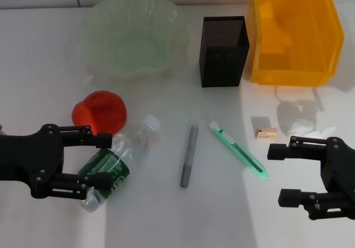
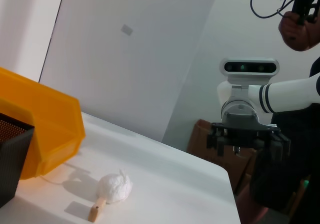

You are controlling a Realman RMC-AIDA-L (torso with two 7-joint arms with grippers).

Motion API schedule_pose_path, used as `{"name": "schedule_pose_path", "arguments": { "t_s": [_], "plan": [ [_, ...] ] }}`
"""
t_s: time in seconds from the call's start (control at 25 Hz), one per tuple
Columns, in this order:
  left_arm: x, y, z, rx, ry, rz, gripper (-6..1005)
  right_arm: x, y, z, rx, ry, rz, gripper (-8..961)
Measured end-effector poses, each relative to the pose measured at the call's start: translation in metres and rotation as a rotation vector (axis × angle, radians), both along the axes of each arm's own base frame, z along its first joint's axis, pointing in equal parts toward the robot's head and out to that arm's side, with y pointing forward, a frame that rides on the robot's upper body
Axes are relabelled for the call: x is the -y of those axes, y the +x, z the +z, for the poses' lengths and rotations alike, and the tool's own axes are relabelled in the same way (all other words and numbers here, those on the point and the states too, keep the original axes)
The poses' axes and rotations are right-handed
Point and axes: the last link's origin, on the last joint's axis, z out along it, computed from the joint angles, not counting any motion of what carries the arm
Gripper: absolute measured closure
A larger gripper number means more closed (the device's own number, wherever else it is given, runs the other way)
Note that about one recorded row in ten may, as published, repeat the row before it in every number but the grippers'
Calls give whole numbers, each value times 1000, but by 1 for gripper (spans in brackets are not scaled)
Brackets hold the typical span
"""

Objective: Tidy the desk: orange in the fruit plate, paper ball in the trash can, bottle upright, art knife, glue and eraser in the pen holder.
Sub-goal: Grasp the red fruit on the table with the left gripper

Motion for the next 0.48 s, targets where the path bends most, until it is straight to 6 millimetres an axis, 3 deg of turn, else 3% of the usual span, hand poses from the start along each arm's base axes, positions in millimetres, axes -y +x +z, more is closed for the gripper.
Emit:
{"name": "schedule_pose_path", "arguments": {
  "t_s": [0.48],
  "plan": [
    [0, -4, 7, 1, 14, 27, 218, -9, -7, -6, -19, -7, 4, 197]
  ]
}}
